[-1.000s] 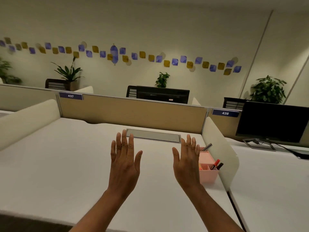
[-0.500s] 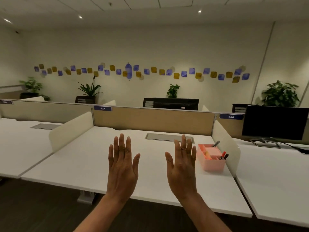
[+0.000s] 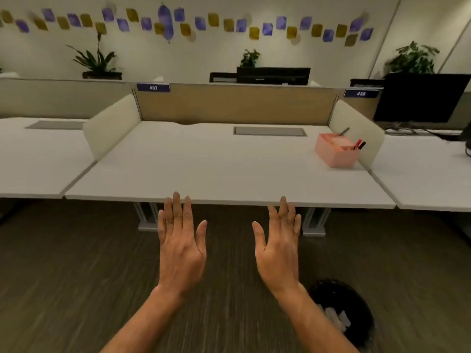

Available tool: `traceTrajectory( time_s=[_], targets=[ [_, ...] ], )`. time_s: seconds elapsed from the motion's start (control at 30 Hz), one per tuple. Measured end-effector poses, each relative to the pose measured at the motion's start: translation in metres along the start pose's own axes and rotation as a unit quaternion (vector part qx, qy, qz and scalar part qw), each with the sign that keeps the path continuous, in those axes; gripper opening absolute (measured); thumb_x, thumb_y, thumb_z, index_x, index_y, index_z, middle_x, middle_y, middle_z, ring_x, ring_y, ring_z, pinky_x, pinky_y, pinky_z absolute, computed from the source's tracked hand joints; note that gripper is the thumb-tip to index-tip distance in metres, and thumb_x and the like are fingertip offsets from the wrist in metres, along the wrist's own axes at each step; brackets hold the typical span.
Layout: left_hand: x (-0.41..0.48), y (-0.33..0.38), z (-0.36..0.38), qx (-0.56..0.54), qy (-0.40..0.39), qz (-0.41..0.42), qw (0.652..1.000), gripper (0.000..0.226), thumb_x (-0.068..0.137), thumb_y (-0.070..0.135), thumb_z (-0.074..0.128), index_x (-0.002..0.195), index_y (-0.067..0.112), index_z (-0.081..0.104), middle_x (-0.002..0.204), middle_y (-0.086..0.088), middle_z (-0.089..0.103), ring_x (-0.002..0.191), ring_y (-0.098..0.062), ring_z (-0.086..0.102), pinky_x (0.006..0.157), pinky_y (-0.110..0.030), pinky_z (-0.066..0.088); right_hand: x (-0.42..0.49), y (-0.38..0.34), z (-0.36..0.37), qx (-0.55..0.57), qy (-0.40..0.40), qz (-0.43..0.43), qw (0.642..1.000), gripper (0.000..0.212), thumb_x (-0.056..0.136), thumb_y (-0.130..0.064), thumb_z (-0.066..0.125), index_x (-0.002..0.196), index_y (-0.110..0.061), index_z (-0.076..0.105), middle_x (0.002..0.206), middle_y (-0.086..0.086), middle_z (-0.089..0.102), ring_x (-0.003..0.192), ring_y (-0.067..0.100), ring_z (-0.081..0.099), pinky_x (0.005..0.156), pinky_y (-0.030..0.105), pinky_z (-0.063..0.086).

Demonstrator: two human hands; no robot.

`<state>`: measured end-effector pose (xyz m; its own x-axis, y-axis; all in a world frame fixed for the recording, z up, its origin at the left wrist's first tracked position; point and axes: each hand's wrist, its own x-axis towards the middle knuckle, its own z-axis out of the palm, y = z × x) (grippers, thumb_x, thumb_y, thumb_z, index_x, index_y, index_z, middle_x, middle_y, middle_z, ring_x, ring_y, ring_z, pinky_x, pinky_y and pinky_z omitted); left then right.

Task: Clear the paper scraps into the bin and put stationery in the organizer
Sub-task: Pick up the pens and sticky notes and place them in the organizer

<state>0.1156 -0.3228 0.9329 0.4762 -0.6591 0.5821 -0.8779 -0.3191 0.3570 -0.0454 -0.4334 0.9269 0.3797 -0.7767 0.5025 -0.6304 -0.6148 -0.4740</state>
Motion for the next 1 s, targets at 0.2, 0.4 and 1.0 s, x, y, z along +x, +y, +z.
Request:
traceTrajectory(
  time_s=[0.2,0.4,1.0],
  targets=[
    [-0.079,-0.053,0.017,0.008,-0.085,-0.062,0.994,0.063,0.105,0.038,0.033,0.158,0.008,0.014,0.169,-0.010,0.001,0.156,-0.023,-0.007,0.126,-0.051,0.006,-0.091,0.000,0.041,-0.034,-0.064,0.046,0.996,0.053,0.103,-0.042,0.039,0.147,-0.012,0.038,0.164,0.008,0.011,0.153,0.021,-0.004,0.124,0.048,0.008],
    [-0.156,-0.072,0.059,0.034,-0.128,-0.110,0.985,0.060,0.105,0.035,0.034,0.157,0.007,0.021,0.168,-0.012,0.009,0.156,-0.023,-0.002,0.126,-0.049,0.008,-0.154,0.048,0.086,-0.045,-0.115,0.067,0.990,0.051,0.101,-0.041,0.041,0.141,-0.009,0.044,0.162,0.013,0.021,0.152,0.029,0.009,0.122,0.051,0.013],
    [-0.429,-0.243,0.338,0.069,-0.295,-0.114,0.946,0.059,0.106,0.038,0.022,0.158,0.011,0.016,0.169,-0.007,0.003,0.156,-0.018,-0.007,0.126,-0.043,0.004,-0.404,0.233,0.359,-0.077,-0.269,0.121,0.952,0.053,0.102,-0.041,0.035,0.147,-0.014,0.035,0.165,0.005,0.011,0.153,0.020,-0.002,0.123,0.047,0.010]
  ],
)
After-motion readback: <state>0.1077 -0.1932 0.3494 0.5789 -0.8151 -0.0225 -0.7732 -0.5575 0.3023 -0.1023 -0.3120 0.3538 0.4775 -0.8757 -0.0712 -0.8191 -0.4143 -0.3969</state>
